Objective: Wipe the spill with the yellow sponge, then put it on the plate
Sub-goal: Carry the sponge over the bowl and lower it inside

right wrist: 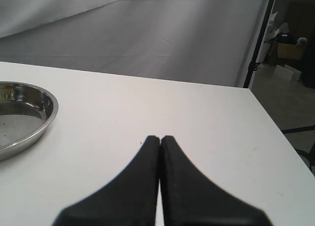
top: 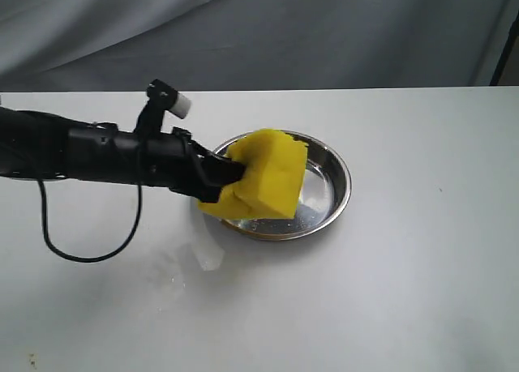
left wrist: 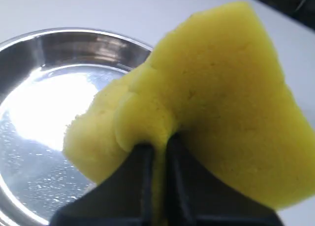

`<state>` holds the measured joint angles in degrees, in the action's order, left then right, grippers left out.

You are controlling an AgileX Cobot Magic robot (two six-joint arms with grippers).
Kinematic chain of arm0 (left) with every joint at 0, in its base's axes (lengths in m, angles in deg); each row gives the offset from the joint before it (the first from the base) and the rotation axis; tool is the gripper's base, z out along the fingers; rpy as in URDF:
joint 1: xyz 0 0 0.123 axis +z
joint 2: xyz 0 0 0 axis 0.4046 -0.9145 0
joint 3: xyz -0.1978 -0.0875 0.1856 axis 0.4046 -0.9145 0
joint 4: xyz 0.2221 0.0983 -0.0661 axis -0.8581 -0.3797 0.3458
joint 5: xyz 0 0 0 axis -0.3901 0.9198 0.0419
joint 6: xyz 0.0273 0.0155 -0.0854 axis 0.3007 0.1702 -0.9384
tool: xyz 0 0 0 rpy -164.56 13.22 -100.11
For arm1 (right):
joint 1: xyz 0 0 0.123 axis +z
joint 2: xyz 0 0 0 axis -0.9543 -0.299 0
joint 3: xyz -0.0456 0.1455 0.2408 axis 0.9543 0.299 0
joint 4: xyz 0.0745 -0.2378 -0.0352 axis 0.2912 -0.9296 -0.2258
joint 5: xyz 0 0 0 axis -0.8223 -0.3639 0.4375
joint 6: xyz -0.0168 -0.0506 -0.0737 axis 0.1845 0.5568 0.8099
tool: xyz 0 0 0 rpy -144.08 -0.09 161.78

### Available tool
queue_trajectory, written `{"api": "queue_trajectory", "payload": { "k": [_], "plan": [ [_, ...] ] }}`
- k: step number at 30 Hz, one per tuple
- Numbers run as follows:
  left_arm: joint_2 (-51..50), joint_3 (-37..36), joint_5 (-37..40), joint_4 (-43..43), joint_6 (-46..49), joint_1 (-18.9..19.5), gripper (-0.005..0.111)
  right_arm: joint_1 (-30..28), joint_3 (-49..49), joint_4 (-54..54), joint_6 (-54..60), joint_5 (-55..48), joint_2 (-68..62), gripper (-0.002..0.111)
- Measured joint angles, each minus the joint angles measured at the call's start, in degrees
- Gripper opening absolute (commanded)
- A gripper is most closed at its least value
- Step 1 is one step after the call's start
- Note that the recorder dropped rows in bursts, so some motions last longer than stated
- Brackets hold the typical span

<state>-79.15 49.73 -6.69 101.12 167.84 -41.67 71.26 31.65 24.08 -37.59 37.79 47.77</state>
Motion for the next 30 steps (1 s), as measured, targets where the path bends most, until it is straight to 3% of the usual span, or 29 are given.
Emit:
{"api": "queue_trajectory", "payload": {
  "k": [4,7,17,20,23,27,30],
  "plan": [
    [0.0,3.97,-13.06,0.03,1.31,-5.76,0.0,0.0,0.0,0.0,0.0,0.0,0.0,0.0],
    [0.0,7.19,-18.22,0.35,1.43,-8.18,0.001,0.0,0.0,0.0,0.0,0.0,0.0,0.0],
    [0.0,11.16,-26.49,0.36,0.75,-8.87,0.001,0.0,0.0,0.0,0.0,0.0,0.0,0.0],
    [-0.22,11.16,-26.98,0.36,-0.06,-8.87,0.007,0.0,0.0,0.0,0.0,0.0,0.0,0.0],
    [-1.24,11.18,-25.27,0.58,-0.47,-8.87,0.024,0.0,0.0,0.0,0.0,0.0,0.0,0.0],
    [-2.78,11.28,-24.19,0.59,-0.71,-8.87,0.067,0.0,0.0,0.0,0.0,0.0,0.0,0.0],
    [-3.93,11.28,-24.07,0.81,-0.71,-8.87,0.086,0.0,0.0,0.0,0.0,0.0,0.0,0.0]
  ]
}}
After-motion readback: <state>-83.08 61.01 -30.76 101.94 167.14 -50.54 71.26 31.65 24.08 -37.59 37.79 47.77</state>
